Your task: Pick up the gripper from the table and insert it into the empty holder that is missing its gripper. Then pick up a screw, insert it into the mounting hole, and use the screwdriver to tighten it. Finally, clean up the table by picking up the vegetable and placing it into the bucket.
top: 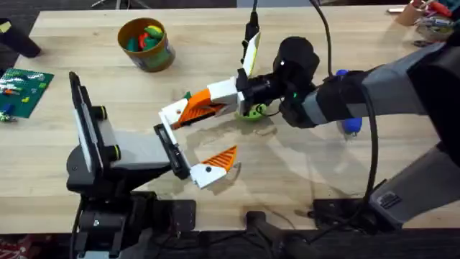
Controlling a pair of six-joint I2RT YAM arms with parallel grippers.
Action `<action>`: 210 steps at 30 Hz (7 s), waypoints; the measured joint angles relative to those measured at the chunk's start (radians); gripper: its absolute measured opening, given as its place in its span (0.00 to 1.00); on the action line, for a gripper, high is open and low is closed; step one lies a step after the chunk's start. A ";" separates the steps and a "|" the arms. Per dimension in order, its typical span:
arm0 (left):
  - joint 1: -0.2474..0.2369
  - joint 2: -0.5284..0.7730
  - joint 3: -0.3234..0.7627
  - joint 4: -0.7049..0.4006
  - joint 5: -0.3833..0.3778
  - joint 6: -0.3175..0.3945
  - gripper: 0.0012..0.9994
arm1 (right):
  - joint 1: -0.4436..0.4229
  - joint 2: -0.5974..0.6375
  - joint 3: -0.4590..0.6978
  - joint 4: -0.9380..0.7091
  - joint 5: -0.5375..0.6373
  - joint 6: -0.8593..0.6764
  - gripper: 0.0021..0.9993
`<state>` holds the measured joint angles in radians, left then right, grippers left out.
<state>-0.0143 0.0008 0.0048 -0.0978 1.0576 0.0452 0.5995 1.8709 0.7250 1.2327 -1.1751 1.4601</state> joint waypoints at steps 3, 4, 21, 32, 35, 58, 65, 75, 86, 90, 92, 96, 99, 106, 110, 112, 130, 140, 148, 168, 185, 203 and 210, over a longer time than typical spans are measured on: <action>0.000 0.000 0.000 0.000 0.000 0.000 0.99 | 0.000 0.000 0.000 0.000 0.000 -0.003 0.02; 0.000 0.000 0.000 0.000 0.000 0.000 0.99 | 0.000 0.000 0.000 0.000 0.000 -0.003 0.02; -0.009 0.000 0.000 -0.003 0.023 0.012 0.99 | 0.010 0.000 0.000 -0.009 0.000 -0.016 0.94; -0.013 0.000 0.000 -0.004 0.037 0.016 0.99 | 0.016 0.000 0.000 -0.006 0.000 -0.019 0.99; -0.013 0.000 0.000 -0.005 0.039 0.016 0.99 | 0.011 0.000 0.000 0.064 -0.003 -0.014 0.99; -0.013 0.000 0.000 -0.006 0.046 0.019 0.99 | -0.214 -0.095 -0.212 0.244 -0.142 0.137 1.00; -0.013 0.000 0.000 -0.006 0.046 0.019 0.99 | -0.166 -0.176 -0.324 0.226 -0.049 0.100 1.00; -0.013 0.000 0.000 -0.006 0.046 0.019 0.99 | -0.038 -0.183 -0.325 0.095 0.146 -0.030 1.00; -0.013 0.000 0.000 -0.006 0.046 0.019 0.99 | -0.030 -0.182 -0.292 0.077 0.229 -0.081 0.99; -0.013 0.000 0.000 -0.006 0.046 0.019 0.99 | -0.030 -0.182 -0.281 0.076 0.228 -0.082 0.92; -0.013 0.000 0.000 -0.006 0.046 0.019 0.99 | -0.030 -0.182 -0.281 0.076 0.228 -0.081 0.80; -0.013 0.000 0.000 -0.006 0.046 0.019 0.99 | -0.030 -0.182 -0.280 0.076 0.226 -0.078 0.53; -0.013 0.000 0.000 -0.006 0.046 0.019 0.99 | -0.030 -0.182 -0.280 0.076 0.218 -0.078 0.53; -0.013 0.000 0.000 -0.006 0.046 0.019 0.99 | -0.030 -0.182 -0.280 0.079 0.199 -0.078 0.52; -0.013 0.000 0.000 -0.006 0.046 0.019 0.99 | -0.030 -0.182 -0.280 0.081 0.187 -0.078 0.50; -0.013 0.000 0.000 -0.006 0.046 0.019 0.99 | -0.030 -0.182 -0.280 0.082 0.185 -0.078 0.46; -0.013 0.000 0.000 -0.007 0.046 0.018 0.99 | -0.017 -0.182 -0.269 0.091 0.179 -0.077 0.02; -0.013 0.000 0.000 -0.007 0.044 0.019 0.99 | -0.018 -0.182 -0.245 0.057 0.167 -0.077 0.02; -0.011 0.000 0.000 -0.003 0.024 0.026 0.99 | -0.023 -0.182 -0.180 -0.046 0.129 -0.106 0.02; -0.006 0.000 0.000 -0.002 0.014 0.027 0.99 | -0.031 -0.182 -0.118 -0.169 0.071 -0.182 0.02; -0.006 0.000 0.000 -0.002 0.013 0.027 0.99 | -0.031 -0.182 -0.115 -0.176 0.070 -0.216 0.02; -0.005 0.000 0.000 0.000 0.003 0.027 0.99 | -0.030 -0.152 -0.105 -0.140 0.060 -0.291 0.02; -0.005 0.000 0.000 0.000 0.003 0.027 0.99 | -0.030 -0.152 -0.105 -0.140 0.060 -0.287 0.02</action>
<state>-0.0196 0.0010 0.0051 -0.0978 1.0607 0.0719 0.5694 1.7187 0.6197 1.0926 -1.1156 1.1733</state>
